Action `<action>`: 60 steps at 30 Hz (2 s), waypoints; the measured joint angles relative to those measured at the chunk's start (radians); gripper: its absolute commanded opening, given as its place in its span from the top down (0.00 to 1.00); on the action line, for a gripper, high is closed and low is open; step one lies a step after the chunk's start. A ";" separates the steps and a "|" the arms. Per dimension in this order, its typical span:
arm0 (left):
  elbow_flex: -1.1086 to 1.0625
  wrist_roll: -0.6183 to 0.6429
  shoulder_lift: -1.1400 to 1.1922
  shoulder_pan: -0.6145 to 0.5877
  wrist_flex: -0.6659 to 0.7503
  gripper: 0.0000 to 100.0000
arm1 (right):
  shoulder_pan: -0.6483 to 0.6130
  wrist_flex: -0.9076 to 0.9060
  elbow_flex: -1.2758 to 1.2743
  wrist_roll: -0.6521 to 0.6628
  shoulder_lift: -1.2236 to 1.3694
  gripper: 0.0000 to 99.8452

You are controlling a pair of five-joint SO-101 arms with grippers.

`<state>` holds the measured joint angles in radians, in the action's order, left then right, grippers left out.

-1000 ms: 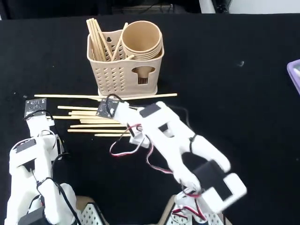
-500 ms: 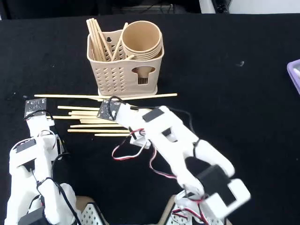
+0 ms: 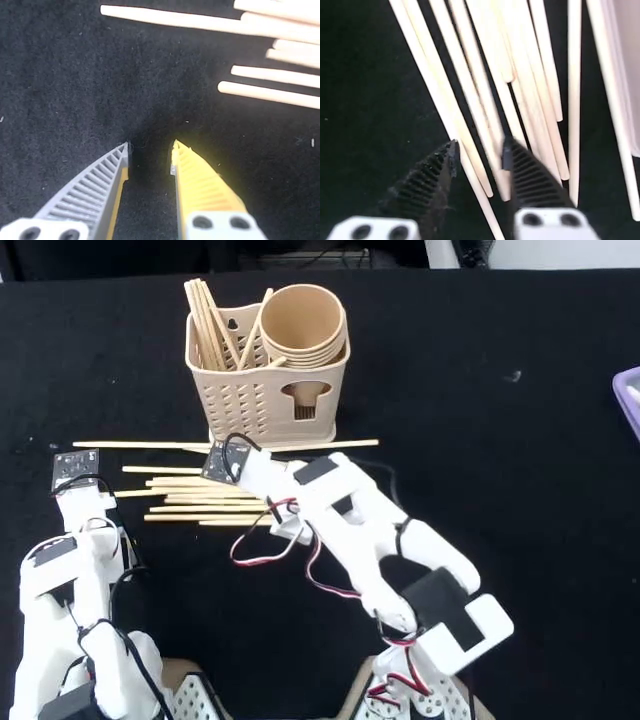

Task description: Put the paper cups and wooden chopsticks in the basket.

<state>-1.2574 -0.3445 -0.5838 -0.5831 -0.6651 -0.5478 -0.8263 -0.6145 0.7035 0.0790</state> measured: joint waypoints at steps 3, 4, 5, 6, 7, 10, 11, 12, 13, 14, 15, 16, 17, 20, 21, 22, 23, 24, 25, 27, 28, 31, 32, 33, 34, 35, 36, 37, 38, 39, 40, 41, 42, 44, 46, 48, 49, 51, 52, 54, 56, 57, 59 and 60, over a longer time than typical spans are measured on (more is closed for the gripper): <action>0.000 0.000 0.000 0.000 0.000 0.86 | 0.000 -0.023 0.000 0.031 -0.002 0.99; 0.000 0.000 0.000 0.000 0.000 0.86 | 0.000 -0.031 0.000 0.037 -0.003 0.99; 0.000 0.000 0.000 0.000 0.002 0.86 | 0.000 -0.038 0.000 0.040 -0.005 0.99; 0.000 0.000 0.000 0.000 0.002 0.86 | 0.000 -0.041 0.000 0.040 -0.005 0.99; 0.000 0.000 0.000 0.000 0.002 0.86 | 0.000 -0.044 0.000 0.041 -0.005 0.99; 0.000 0.000 0.000 0.000 0.002 0.86 | 0.000 -0.057 -0.008 0.044 -0.015 0.99; 0.000 0.000 0.000 0.000 0.002 0.86 | -0.002 -0.064 -0.020 0.044 -0.032 0.99; 0.000 0.000 0.000 0.000 0.002 0.86 | -0.002 -0.072 -0.044 0.044 -0.054 0.99; 0.000 0.000 0.000 -0.002 0.002 0.86 | -0.002 -0.078 -0.068 0.046 -0.080 0.99; 0.000 0.000 0.000 -0.002 0.002 0.86 | -0.002 -0.081 -0.081 0.046 -0.103 0.99; 0.000 0.000 0.000 -0.002 0.002 0.86 | -0.002 -0.086 -0.100 0.046 -0.130 0.99; 0.000 0.000 0.000 -0.002 0.002 0.86 | -0.002 -0.091 -0.121 0.046 -0.158 0.99; 0.000 0.000 0.000 -0.002 0.002 0.86 | -0.002 -0.091 -0.137 0.046 -0.183 0.99; 0.000 0.000 0.000 -0.002 0.002 0.86 | -0.002 -0.095 -0.153 0.046 -0.236 0.99; 0.000 0.000 0.000 -0.002 0.002 0.86 | -0.002 -0.095 -0.153 0.046 -0.249 0.99; 0.000 0.000 0.000 -0.002 0.002 0.86 | -0.002 -0.095 -0.153 0.046 -0.259 0.99; 0.000 0.000 0.000 -0.002 0.002 0.86 | -0.002 -0.095 -0.153 0.046 -0.265 0.99; 0.000 0.000 0.000 -0.002 0.002 0.86 | -0.002 -0.095 -0.153 0.046 -0.267 0.99; 0.000 0.000 0.000 -0.002 0.002 0.86 | -0.002 -0.095 -0.153 0.046 -0.267 0.99; 0.000 0.000 0.000 -0.002 0.002 0.86 | 0.002 -0.107 -0.153 0.049 -0.267 0.99; 0.000 0.000 0.000 -0.002 0.002 0.86 | 0.014 -0.123 -0.153 0.049 -0.267 0.99; 0.000 0.000 0.000 -0.002 0.002 0.86 | 0.074 -0.161 -0.153 0.081 -0.267 0.99; 0.000 0.000 0.000 -0.002 0.002 0.86 | 0.098 -0.166 -0.153 0.095 -0.267 0.99; 0.000 0.000 0.000 -0.002 0.002 0.86 | 0.120 -0.170 -0.153 0.104 -0.267 0.99; 0.000 0.000 0.000 -0.002 0.002 0.86 | 0.133 -0.173 -0.153 0.112 -0.267 0.99; 0.000 0.000 0.000 -0.002 0.002 0.86 | 0.141 -0.173 -0.158 0.118 -0.267 0.99; 0.000 0.000 0.000 -0.002 0.002 0.86 | 0.147 -0.175 -0.170 0.127 -0.267 0.99; 0.000 0.000 0.000 -0.002 0.002 0.86 | 0.150 -0.178 -0.186 0.138 -0.267 0.99; 0.000 0.000 0.000 -0.002 0.002 0.86 | 0.157 -0.181 -0.204 0.149 -0.267 0.99; 0.000 0.000 0.000 -0.002 0.002 0.86 | 0.163 -0.181 -0.226 0.161 -0.267 0.99; 0.000 0.000 0.000 -0.002 0.002 0.86 | 0.175 -0.180 -0.245 0.172 -0.267 0.99; 0.000 0.000 0.000 -0.002 0.002 0.86 | 0.189 -0.183 -0.262 0.181 -0.267 0.99; 0.000 0.000 0.000 -0.002 0.002 0.86 | 0.209 -0.183 -0.278 0.192 -0.267 0.99; 0.000 0.000 0.000 -0.002 0.002 0.86 | 0.261 -0.183 -0.288 0.216 -0.267 0.99; 0.000 0.000 0.000 -0.002 0.002 0.86 | 0.308 -0.183 -0.296 0.238 -0.269 0.98; 0.000 0.000 0.000 -0.002 0.002 0.86 | 0.334 -0.183 -0.296 0.242 -0.269 0.94; 0.000 0.000 0.000 -0.002 0.002 0.86 | 0.341 -0.183 -0.296 0.244 -0.269 0.90; 0.000 0.000 0.000 -0.002 0.002 0.86 | 0.342 -0.183 -0.296 0.245 -0.269 0.84; 0.000 0.000 0.000 -0.002 0.002 0.86 | 0.344 -0.183 -0.296 0.245 -0.269 0.81; 0.000 0.000 0.000 -0.002 0.002 0.86 | 0.342 -0.184 -0.298 0.245 -0.269 0.81; 0.000 0.000 0.000 -0.002 0.002 0.86 | 0.322 -0.187 -0.298 0.245 -0.269 0.81; 0.000 0.000 0.000 -0.002 0.002 0.86 | 0.308 -0.187 -0.298 0.245 -0.269 0.81; 0.000 0.000 0.000 -0.002 0.002 0.86 | 0.267 -0.187 -0.298 0.210 -0.269 0.81; 0.000 0.000 0.000 -0.002 0.002 0.86 | 0.242 -0.187 -0.298 0.189 -0.269 0.81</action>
<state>-1.2574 -0.3445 -0.5838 -0.5846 -0.6636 -0.3053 -1.0134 -0.9122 0.8922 -0.1895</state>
